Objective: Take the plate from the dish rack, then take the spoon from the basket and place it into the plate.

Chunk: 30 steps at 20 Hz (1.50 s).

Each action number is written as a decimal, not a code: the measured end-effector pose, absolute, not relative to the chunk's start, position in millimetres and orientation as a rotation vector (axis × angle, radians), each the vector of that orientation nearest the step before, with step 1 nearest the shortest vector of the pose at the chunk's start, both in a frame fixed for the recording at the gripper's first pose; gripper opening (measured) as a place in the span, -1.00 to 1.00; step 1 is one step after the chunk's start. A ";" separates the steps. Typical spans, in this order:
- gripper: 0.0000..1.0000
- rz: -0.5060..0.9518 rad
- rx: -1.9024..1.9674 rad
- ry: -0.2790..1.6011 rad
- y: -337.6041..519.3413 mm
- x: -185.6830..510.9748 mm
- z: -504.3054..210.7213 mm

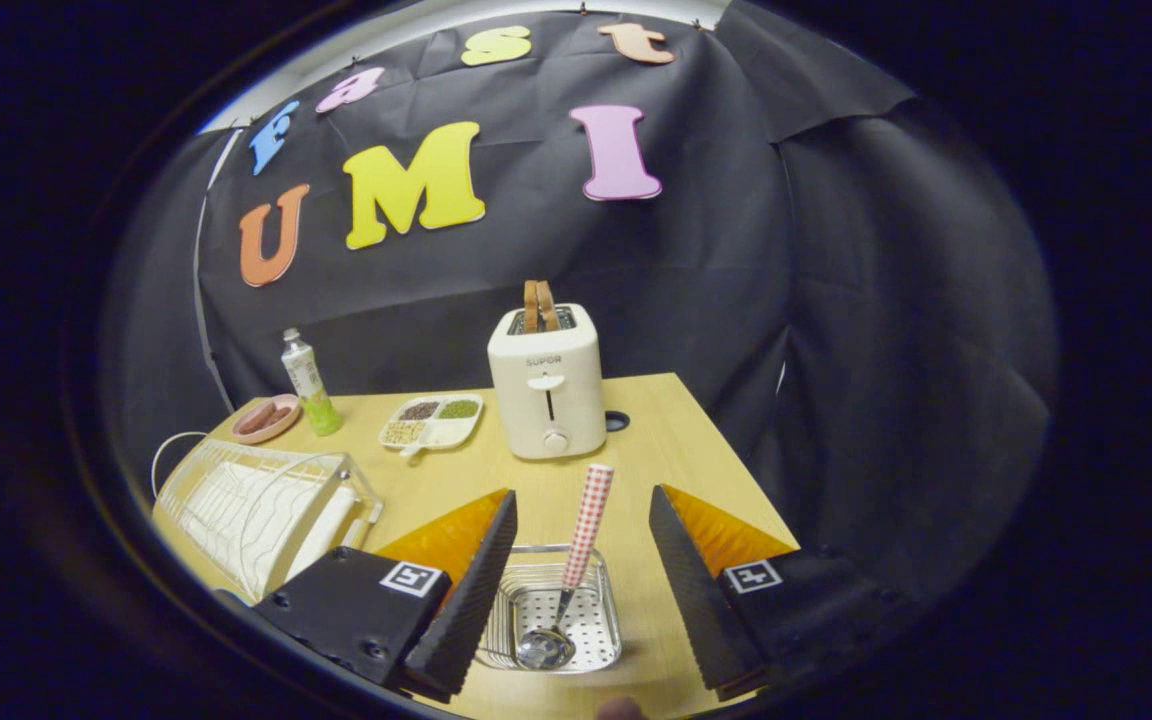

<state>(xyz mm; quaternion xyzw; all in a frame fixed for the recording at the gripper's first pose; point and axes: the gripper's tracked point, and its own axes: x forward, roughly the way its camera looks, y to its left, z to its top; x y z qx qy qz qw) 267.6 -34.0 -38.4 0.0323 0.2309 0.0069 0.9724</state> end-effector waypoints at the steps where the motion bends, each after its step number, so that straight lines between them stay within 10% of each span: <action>1: 0.68 0.016 0.074 0.472 -34.8 273.0 -40.5; 6: 0.09 0.049 0.163 0.505 -30.0 281.5 -54.5; 9: -0.59 0.050 0.227 0.487 -33.1 277.4 -48.7; 30: -0.85 0.250 0.052 -0.105 43.1 137.8 141.9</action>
